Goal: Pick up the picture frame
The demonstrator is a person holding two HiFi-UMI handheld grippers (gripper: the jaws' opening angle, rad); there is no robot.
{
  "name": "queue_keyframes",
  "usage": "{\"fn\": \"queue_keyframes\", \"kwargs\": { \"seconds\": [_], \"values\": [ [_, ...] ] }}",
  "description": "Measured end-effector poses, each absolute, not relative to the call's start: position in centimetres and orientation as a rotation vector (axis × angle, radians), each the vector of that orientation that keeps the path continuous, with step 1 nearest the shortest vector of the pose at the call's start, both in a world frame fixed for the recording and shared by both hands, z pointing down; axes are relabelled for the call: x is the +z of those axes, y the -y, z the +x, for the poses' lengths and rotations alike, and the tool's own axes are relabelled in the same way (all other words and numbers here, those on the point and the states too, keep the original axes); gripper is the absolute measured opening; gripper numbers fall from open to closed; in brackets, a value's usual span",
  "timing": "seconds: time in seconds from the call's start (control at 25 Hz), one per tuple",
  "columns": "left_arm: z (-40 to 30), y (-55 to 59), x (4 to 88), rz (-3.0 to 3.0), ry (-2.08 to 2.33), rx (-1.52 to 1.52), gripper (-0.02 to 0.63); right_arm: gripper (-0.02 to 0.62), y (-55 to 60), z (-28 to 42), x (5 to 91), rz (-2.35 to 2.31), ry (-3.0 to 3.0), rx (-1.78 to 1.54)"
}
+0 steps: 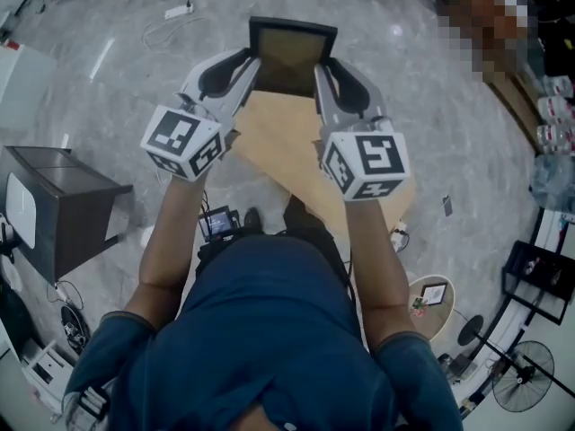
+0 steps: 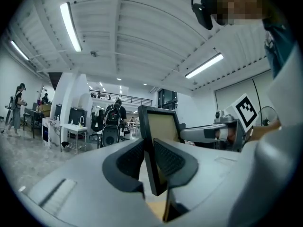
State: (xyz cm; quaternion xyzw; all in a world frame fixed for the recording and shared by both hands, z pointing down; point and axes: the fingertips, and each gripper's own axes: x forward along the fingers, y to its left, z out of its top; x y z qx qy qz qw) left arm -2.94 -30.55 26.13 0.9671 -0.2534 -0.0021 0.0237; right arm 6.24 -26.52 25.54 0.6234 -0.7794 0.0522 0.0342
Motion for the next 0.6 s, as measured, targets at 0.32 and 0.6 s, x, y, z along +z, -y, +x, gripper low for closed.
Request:
{"fn": "queue_keyframes", "kwargs": {
  "seconds": [0.32,0.6],
  "values": [
    [-6.0,26.3,20.1,3.057,0.765,-0.169,0.060,0.066,22.0,3.1,19.0,1.911,2.398,-0.033],
    [-7.6,22.6,18.2,3.098,0.747,-0.231,0.060,0.064,18.4,1.7,17.4,1.957,2.394,-0.064]
  ]
}}
